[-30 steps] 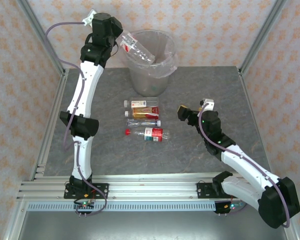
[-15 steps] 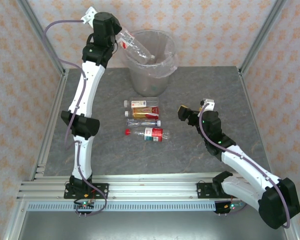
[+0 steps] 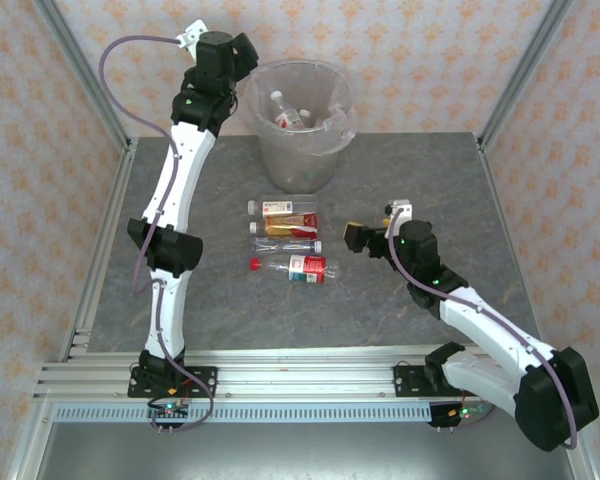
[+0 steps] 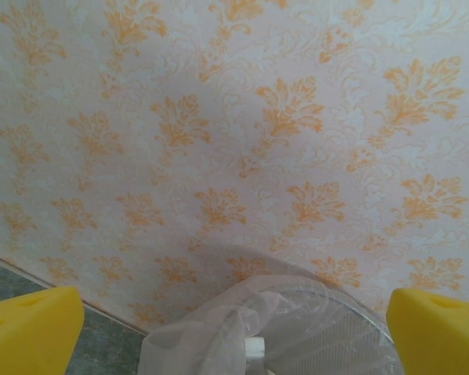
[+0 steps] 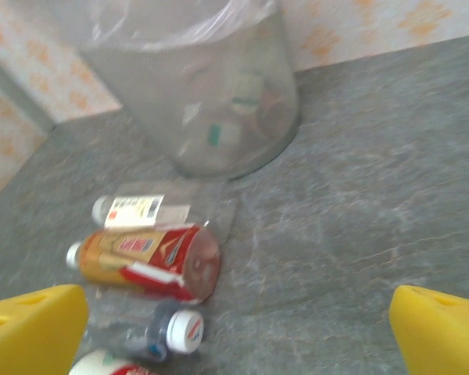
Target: Put the plastic bottles in the bin
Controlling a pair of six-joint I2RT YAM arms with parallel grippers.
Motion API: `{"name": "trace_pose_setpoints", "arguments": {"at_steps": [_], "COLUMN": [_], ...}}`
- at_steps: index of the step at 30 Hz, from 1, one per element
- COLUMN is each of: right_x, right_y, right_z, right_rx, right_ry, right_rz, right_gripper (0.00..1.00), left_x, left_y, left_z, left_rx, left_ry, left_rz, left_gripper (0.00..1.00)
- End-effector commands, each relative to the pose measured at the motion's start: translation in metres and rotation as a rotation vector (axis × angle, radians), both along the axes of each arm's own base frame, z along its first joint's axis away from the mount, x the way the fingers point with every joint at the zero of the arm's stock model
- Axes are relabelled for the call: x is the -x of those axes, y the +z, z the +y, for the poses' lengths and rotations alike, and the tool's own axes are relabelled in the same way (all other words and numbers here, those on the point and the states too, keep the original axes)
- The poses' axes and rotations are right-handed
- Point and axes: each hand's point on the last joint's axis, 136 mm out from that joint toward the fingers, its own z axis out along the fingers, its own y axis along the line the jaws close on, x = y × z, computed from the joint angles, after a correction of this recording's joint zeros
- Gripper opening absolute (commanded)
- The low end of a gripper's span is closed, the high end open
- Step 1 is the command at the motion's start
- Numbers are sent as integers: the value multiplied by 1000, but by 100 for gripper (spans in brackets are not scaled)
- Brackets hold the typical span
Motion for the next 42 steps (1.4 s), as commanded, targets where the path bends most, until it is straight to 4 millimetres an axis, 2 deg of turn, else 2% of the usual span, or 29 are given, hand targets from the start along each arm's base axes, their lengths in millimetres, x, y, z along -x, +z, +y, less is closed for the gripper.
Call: {"name": "trace_pose_setpoints", "arguments": {"at_steps": [1,4,8,11,13,14,19,21,28,33,39,42], "right_x": [26,42,45,44,43,43,48,50,50,67,52,41], "right_y": [-12,-27,-37,-43,-43,-52,-68,-70,-81,-104,-112,-114], "right_z": [41,58,65,68,68,69,70,73,78,82,85,85], "right_rx": [86,171,216,235,248,262,335,342,243,286,334,369], "right_ry": [316,467,527,546,543,547,563,572,503,538,495,468], "right_rz": [15,22,34,41,35,59,87,89,190,224,212,203], "right_gripper": [99,99,98,98,98,97,99,100,99,99,99,100], "left_x": [41,54,73,84,95,100,131,141,170,188,212,229], "left_y": [33,26,18,1,-15,-21,-60,-75,-124,-179,-250,-278], "left_z": [1,1,-1,-7,-6,-5,11,11,12,7,8,17], "left_rx": [-20,-1,50,52,67,72,82,92,95,152,245,277], "left_ry": [-55,-83,-119,-179,-190,-189,-129,-142,-164,-181,-139,-72], "left_rz": [10,45,47,39,26,21,79,83,168,282,424,489], "left_gripper": [100,100,100,100,100,100,100,100,100,100,100,100]}}
